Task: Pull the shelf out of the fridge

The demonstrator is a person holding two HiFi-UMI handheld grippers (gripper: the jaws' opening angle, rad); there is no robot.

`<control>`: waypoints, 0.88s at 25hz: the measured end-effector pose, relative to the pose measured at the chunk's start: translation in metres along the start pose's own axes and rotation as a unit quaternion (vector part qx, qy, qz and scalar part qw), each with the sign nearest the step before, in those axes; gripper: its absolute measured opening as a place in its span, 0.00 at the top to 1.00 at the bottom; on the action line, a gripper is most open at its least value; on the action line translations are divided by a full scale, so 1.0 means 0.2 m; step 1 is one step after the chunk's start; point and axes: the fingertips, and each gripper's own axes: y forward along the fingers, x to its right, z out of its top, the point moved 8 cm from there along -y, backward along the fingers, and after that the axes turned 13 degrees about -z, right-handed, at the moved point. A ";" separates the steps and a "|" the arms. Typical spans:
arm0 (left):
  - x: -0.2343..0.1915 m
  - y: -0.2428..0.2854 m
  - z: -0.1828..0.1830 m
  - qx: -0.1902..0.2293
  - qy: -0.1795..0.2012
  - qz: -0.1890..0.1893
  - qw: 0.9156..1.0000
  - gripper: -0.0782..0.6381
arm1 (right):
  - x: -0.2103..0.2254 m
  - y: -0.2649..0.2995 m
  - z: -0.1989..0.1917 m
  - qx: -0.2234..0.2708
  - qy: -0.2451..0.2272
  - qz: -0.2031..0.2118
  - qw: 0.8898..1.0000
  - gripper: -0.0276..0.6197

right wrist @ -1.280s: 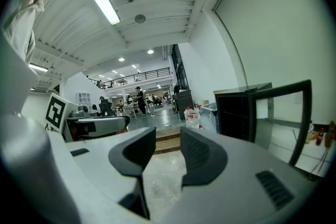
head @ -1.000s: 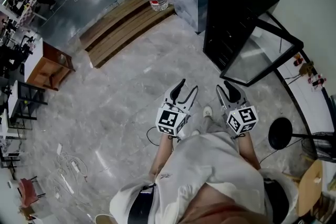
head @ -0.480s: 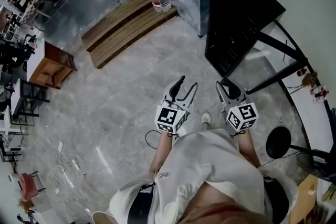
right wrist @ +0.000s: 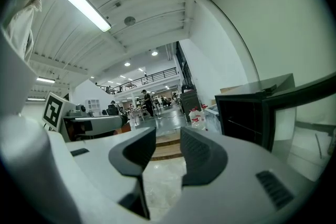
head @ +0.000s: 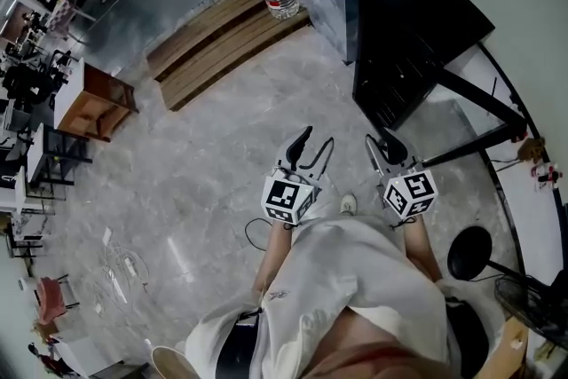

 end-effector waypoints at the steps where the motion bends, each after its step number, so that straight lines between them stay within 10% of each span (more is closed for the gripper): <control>1: 0.00 0.02 0.00 0.000 0.000 0.003 1.000 0.59 | 0.02 0.01 0.00 -0.001 0.001 0.004 1.000 0.74; 22: -0.12 0.27 0.04 -0.005 0.008 -0.002 1.000 0.61 | 0.22 0.20 0.04 0.000 0.021 0.002 1.000 0.74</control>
